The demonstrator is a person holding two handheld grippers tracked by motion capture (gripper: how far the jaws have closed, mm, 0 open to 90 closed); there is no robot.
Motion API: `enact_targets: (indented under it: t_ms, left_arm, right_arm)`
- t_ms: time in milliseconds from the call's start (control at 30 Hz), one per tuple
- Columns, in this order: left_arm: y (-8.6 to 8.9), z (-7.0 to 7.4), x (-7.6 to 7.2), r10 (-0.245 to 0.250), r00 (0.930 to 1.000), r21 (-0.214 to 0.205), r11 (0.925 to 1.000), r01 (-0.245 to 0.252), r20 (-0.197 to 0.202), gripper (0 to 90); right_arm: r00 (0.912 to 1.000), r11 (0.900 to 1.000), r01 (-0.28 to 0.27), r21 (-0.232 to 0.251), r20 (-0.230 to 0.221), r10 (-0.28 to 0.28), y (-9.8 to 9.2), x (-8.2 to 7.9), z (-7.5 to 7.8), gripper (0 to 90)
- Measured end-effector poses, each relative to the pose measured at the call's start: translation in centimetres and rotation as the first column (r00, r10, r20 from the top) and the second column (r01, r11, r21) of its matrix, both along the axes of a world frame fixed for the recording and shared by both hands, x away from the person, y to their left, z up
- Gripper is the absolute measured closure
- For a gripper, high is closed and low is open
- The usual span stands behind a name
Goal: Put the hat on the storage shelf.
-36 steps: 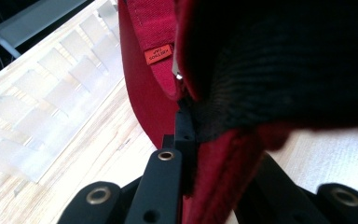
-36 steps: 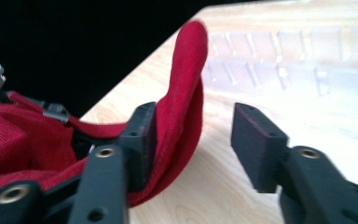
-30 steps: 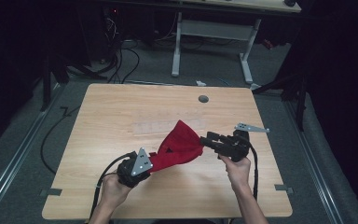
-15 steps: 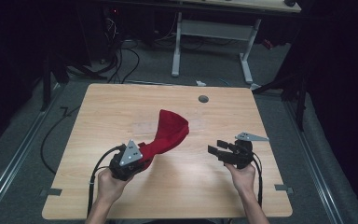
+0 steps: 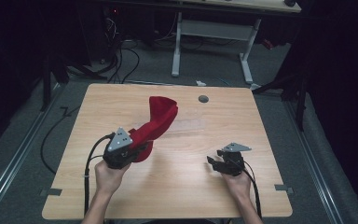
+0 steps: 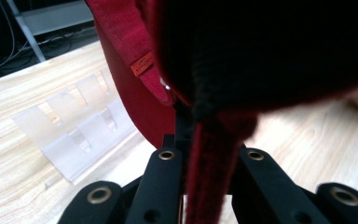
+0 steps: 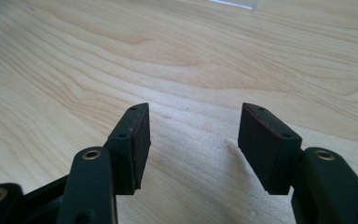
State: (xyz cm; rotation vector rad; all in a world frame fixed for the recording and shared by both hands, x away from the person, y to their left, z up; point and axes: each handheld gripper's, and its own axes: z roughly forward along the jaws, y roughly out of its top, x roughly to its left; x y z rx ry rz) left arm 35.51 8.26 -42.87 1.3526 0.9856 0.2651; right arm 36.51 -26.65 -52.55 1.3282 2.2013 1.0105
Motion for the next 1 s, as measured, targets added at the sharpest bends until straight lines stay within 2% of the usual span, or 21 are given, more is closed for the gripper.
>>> enact_targets:
  t_ms: [100, 367, 433, 533, 633, 767, 1000]
  left_arm:
    - [0.3, 0.4, 0.7, 0.024, 0.9997, -0.025, 0.9994, -0.024, -0.004, 84.0]
    - [0.6, 1.3, 2.3, 0.044, 0.999, -0.057, 0.9974, -0.044, -0.01, 84.0]
    - [0.6, 1.5, 2.8, 0.051, 0.9987, -0.068, 0.9964, -0.051, -0.008, 84.0]
    - [0.8, 2.1, 3.4, 0.057, 0.9984, -0.082, 0.995, -0.057, 0.004, 84.0]
    - [1.1, 2.8, 4.4, 0.074, 0.9972, -0.122, 0.9899, -0.072, 0.009, 83.9]
    - [1.3, 3.1, 5.3, 0.098, 0.9951, -0.135, 0.9862, -0.096, 0.009, 84.0]
    - [1.4, 3.0, 7.4, 0.138, 0.9902, -0.122, 0.9834, -0.134, 0.022, 83.8]
  right_arm:
    - [1.0, 1.0, 0.006, -0.005, -0.001, -0.006, 0.0, 0.0, -0.3, 43.2]
    - [0.9999, 0.9988, 0.015, -0.046, 0.008, -0.015, 0.1, 0.0, -0.5, 41.7]
    - [0.9998, 0.9975, 0.016, -0.069, 0.016, -0.015, 0.4, 0.0, -0.5, 41.0]
    - [0.9998, 0.9976, 0.019, -0.067, 0.012, -0.018, 0.4, 0.0, -0.5, 40.7]
    - [0.9997, 0.9975, 0.023, -0.067, 0.012, -0.022, 0.4, 0.0, -0.5, 40.4]
    - [0.9997, 0.9975, 0.023, -0.066, 0.011, -0.022, 0.4, 0.0, -0.5, 40.2]
    - [0.9997, 0.9976, 0.02, -0.066, 0.012, -0.02, 0.4, -0.1, -0.6, 39.2]
